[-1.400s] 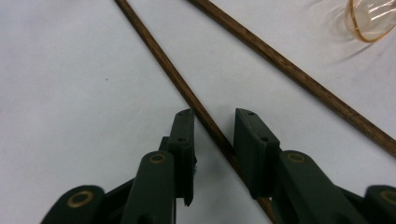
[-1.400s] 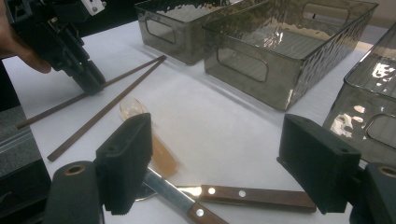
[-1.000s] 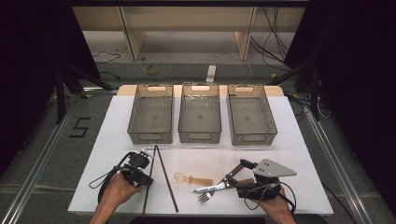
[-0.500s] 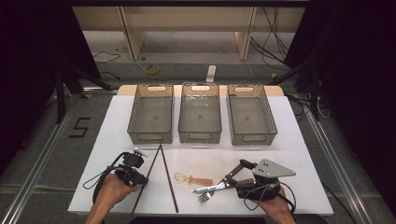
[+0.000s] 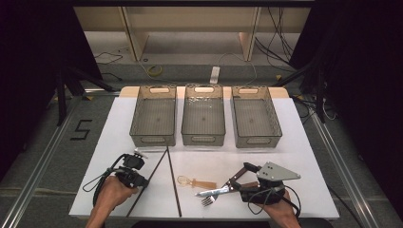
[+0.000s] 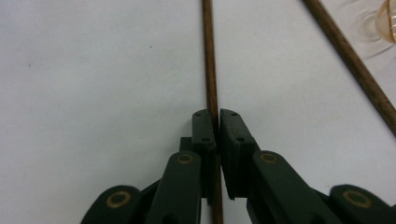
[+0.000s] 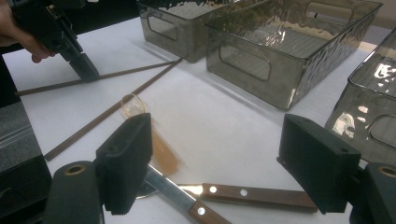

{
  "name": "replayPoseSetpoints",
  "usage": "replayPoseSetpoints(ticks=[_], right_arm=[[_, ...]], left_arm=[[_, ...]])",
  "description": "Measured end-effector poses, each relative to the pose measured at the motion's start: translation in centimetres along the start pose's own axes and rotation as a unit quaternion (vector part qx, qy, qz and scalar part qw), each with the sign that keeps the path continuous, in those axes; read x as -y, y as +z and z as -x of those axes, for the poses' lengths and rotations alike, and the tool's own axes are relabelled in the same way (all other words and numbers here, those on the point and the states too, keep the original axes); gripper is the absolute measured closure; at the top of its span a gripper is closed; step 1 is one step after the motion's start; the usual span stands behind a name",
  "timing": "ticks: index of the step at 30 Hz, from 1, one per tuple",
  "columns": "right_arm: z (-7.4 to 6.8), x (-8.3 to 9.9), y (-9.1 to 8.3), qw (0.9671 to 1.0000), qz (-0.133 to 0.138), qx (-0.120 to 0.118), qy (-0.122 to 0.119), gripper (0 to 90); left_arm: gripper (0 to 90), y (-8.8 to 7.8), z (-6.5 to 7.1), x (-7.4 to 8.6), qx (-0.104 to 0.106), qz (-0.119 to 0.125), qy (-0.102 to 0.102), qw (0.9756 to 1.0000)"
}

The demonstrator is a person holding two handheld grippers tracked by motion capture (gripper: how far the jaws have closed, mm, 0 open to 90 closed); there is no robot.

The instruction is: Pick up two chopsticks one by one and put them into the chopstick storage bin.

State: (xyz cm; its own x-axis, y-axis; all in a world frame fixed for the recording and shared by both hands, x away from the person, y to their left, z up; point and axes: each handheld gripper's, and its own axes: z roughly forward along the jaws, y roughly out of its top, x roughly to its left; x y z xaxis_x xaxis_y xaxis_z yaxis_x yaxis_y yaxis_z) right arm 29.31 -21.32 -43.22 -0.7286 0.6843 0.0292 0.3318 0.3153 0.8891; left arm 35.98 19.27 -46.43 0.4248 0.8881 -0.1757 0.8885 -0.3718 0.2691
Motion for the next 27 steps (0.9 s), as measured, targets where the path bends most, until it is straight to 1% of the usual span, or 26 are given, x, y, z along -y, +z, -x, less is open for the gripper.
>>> replayPoseSetpoints(ticks=[1, 3, 7, 9, 14, 15, 17, 19, 20, 24, 26, 27], right_arm=[[0.0, 0.0, 0.0, 1.0000, 0.000, 0.000, 0.000, 26.6], [0.0, 0.0, 0.0, 1.0000, 0.000, 0.000, 0.000, 26.6], [0.0, 0.0, 0.0, 1.0000, 0.001, -0.001, 0.001, 26.6], [0.0, 0.0, 0.0, 1.0000, 0.001, -0.001, 0.000, 26.6], [0.0, 0.0, 0.0, 1.0000, 0.001, -0.002, 0.000, 26.8], [0.0, 0.0, 0.0, 1.0000, 0.001, -0.002, 0.000, 26.8], [0.0, 0.0, 0.0, 1.0000, 0.002, -0.002, 0.002, 26.8], [0.1, 0.0, -0.1, 1.0000, 0.002, -0.002, 0.002, 26.8], [0.1, 0.0, -0.1, 1.0000, 0.003, -0.003, 0.002, 26.8], [0.1, 0.0, 0.0, 1.0000, 0.003, -0.003, 0.003, 26.8], [0.1, 0.0, 0.0, 1.0000, 0.003, -0.003, 0.003, 26.8], [0.1, 0.0, -0.1, 1.0000, 0.004, -0.004, 0.003, 26.8]], left_arm=[[84.4, 0.0, -0.2, 0.0, 0.003, -0.002, 0.003, 1.0000], [84.6, -0.1, -0.2, 0.0, 0.000, -0.001, 0.001, 1.0000], [84.7, -0.2, -0.2, 0.0, -0.002, 0.003, 0.005, 1.0000], [84.7, -0.5, -0.2, 0.0, -0.005, 0.003, 0.013, 0.9999], [84.8, -1.4, 0.0, 0.1, -0.011, 0.018, 0.020, 0.9996], [84.8, -1.6, 0.0, 0.1, -0.009, 0.020, 0.023, 0.9995], [84.8, -2.2, 0.1, 0.1, -0.005, 0.033, 0.026, 0.9991], [84.8, -3.0, 0.2, 0.0, 0.000, 0.043, 0.036, 0.9984], [84.8, -3.2, 0.3, 0.0, 0.003, 0.048, 0.036, 0.9982], [84.8, -4.2, 0.6, -0.7, 0.010, 0.070, 0.043, 0.9965], [84.8, -4.7, 0.7, -1.1, 0.009, 0.083, 0.045, 0.9955], [84.8, -4.9, 0.7, -1.3, 0.013, 0.090, 0.044, 0.9949]])
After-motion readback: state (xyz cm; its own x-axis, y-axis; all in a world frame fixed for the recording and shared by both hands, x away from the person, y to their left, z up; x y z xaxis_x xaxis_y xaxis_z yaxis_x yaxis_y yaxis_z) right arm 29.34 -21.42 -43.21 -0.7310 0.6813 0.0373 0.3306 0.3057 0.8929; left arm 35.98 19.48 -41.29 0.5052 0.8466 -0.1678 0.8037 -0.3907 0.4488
